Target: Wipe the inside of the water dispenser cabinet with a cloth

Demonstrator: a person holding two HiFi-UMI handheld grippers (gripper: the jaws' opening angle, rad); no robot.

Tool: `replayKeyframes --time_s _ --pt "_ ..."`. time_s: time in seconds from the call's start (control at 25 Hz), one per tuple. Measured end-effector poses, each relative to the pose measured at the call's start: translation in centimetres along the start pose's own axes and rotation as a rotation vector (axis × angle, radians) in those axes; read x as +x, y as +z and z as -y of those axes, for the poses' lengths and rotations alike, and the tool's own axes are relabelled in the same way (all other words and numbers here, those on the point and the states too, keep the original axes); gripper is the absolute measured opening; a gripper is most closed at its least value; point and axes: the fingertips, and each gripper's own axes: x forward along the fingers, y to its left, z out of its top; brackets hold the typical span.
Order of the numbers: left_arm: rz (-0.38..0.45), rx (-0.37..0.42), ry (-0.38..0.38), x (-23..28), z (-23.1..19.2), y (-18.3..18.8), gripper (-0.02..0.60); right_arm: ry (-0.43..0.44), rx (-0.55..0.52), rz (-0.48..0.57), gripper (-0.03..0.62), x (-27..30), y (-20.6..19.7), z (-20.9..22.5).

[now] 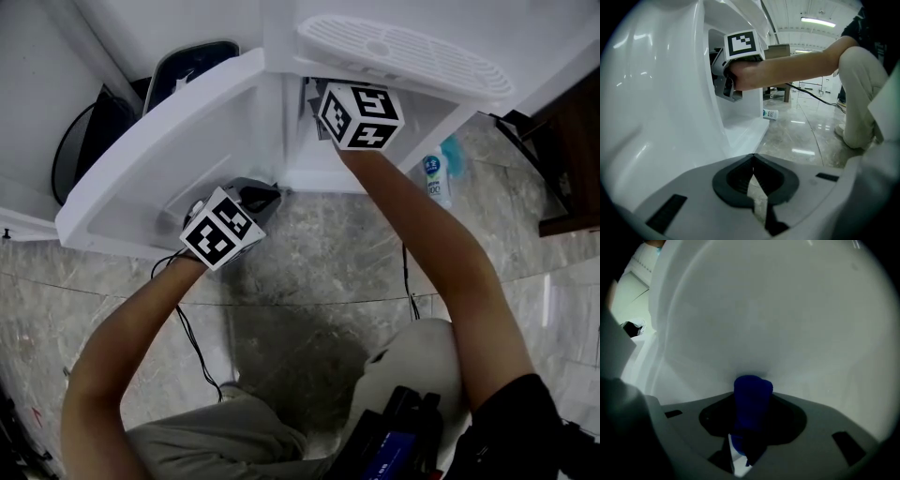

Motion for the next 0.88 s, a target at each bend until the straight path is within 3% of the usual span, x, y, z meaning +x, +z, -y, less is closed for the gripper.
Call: replayKeyframes --time_s 0.24,0.44,0.68,0.88 --pt "0.004 0.003 0.000 0.0 0.4 0.3 0.008 -0.039 -0.063 -0.015 0.144 2.0 -0.6 1.3" --pt "-0.007 0.003 0.009 -0.5 0.6 0.0 0.008 -0.009 -0.044 -0.046 0.144 1.2 -0.7 0.9" --pt "0.034 0.009 0.039 -0.3 -0.3 2.0 0.008 0.151 -0.053 -0.107 0.144 -3.0 0.3 -1.8" --pt "0.158 0.006 0.013 0.3 0.2 6.5 0.009 0.279 -0.069 -0.257 0.144 -8.4 -0.5 -3.1"
